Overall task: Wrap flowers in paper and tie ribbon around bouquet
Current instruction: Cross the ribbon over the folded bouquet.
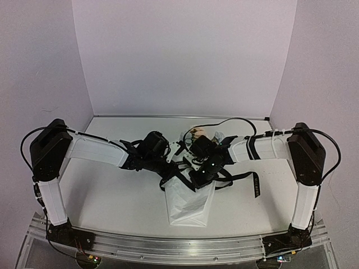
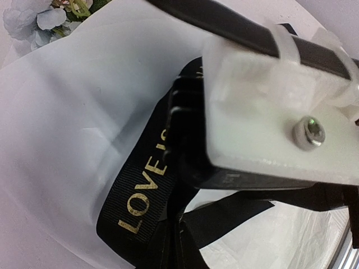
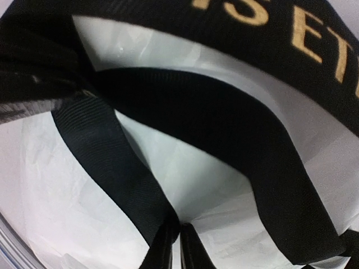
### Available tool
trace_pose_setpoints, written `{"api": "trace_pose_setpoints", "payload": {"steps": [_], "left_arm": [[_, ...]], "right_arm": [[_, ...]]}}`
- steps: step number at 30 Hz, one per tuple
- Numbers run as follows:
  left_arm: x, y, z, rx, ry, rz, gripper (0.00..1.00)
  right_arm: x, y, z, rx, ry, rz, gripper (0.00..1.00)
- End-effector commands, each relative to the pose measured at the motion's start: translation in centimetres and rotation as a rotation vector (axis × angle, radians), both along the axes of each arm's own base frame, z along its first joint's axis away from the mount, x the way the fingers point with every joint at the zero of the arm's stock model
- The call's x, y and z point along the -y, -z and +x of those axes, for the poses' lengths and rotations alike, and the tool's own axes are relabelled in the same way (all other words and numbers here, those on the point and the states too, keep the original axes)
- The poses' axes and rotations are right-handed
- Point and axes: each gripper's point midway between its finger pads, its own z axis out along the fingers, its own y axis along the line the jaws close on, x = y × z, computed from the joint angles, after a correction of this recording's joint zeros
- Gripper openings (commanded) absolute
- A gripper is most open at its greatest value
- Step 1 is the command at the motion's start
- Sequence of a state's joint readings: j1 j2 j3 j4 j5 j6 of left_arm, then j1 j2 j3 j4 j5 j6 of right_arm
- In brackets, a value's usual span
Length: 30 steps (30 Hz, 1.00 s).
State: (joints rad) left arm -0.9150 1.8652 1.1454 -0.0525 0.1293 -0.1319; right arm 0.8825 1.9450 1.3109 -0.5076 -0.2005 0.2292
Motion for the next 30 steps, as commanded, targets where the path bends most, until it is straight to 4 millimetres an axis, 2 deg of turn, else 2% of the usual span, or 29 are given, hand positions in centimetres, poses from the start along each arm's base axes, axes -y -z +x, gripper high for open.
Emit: {"api": "trace_pose_setpoints", "payload": {"steps": [1, 7, 10, 15, 20, 25, 30], "left_arm": [[1.0, -1.9, 1.0, 0.021, -0.006, -0.055, 0.06], [0.8, -2.2, 1.2, 0.017, -0.015, -0.066, 0.07], [0.6, -2.4, 1.2, 0.016, -0.015, -0.071, 0.13], [0.3, -3.4, 1.1, 0.025, -0.021, -0.086, 0.32], [-0.1, -5.4, 0.7, 0.023, -0.041, -0.133, 0.45], [-1.6, -7.5, -0.6, 0.011, -0.068, -0.17, 0.59], [-3.6, -7.6, -2.7, 0.019, -0.049, -0.176, 0.64]], "right_arm": [[-0.5, -1.9, -0.4, -0.006, 0.023, 0.054, 0.0], [-0.1, -3.2, -0.8, 0.0, 0.028, 0.077, 0.0], [-0.2, -3.6, -0.9, 0.0, 0.034, 0.088, 0.0], [-0.3, -4.3, -0.8, 0.004, 0.044, 0.102, 0.0], [-0.6, -5.3, -1.5, -0.03, 0.065, 0.148, 0.0], [-1.1, -6.7, -2.4, -0.08, 0.077, 0.204, 0.0], [-2.3, -8.5, -3.4, -0.171, 0.092, 0.267, 0.0]]}}
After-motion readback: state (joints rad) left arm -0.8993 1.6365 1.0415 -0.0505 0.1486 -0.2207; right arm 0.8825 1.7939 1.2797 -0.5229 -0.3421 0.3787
